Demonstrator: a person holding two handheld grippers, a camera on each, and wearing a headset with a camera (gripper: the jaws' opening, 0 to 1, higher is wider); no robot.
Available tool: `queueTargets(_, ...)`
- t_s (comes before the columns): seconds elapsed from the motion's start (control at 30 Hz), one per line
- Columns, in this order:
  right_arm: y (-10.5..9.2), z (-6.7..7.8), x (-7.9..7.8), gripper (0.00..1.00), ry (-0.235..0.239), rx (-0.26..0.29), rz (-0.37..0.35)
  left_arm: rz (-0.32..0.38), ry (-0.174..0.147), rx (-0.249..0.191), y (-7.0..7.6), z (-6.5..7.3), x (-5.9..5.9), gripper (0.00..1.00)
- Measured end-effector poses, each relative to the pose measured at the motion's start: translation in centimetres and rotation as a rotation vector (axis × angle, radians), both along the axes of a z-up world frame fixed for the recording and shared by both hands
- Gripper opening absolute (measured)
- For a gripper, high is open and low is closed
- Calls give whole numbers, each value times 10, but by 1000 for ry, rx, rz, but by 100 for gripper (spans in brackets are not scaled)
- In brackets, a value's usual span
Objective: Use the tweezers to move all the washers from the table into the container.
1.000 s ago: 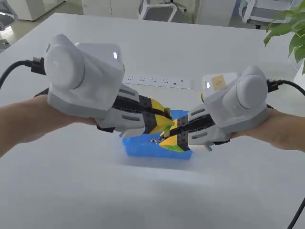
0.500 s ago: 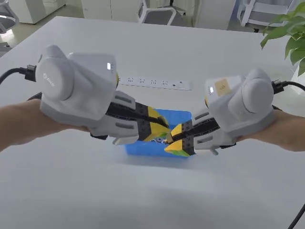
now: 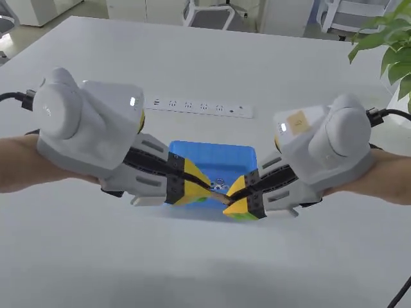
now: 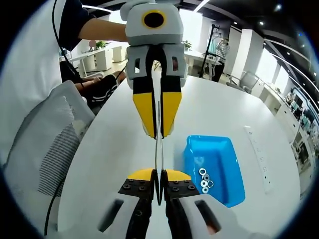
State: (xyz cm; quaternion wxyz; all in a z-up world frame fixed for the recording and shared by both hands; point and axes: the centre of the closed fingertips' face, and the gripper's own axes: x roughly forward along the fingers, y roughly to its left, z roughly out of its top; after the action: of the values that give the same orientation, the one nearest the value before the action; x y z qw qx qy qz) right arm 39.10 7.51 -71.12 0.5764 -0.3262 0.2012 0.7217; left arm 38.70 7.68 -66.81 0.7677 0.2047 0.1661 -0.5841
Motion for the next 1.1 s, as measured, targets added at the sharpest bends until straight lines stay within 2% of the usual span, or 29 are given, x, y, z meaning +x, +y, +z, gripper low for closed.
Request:
queueTargets(0.07,-1,-2,-1,8,9,-6,2,-4,3,18,2,-6,0,7)
queueTargets(0.17,-1,-3,1,8,18,-6,-3,-16,1,69,5,-19,0,7)
queueTargets(0.27,-2,-6,2,8,18,-13,-6,-10,0,58,5,-24,2,7)
queueTargets(0.43,-2,-11,5,8,37,-9,-24,-2,18,91,5,-43,7,7)
queueTargets(0.5,-2,-18,7,8,27,-15,-16,3,30,105,5,-52,10,7)
queueTargets(0.53,-2,-25,8,8,31,-22,-20,10,53,113,4,-58,12,7)
queueTargets(0.63,-3,-41,12,8,55,-38,-51,16,70,121,4,-71,16,7)
queueTargets(0.67,-3,-44,12,8,62,-41,-58,23,91,123,4,-78,16,7)
queueTargets(0.7,-3,-50,12,8,60,-43,-64,26,98,125,5,-81,17,7)
queueTargets(0.9,-1,-72,11,8,65,-57,-84,17,119,178,8,-106,16,7)
queueTargets(0.97,-2,-81,12,8,44,-76,-91,17,122,190,7,-113,16,7)
queueTargets(1.03,-2,-85,12,8,43,-78,-96,12,129,215,7,-119,15,7)
queueTargets(1.1,-3,-90,12,9,34,-95,-104,10,128,221,7,-122,16,7)
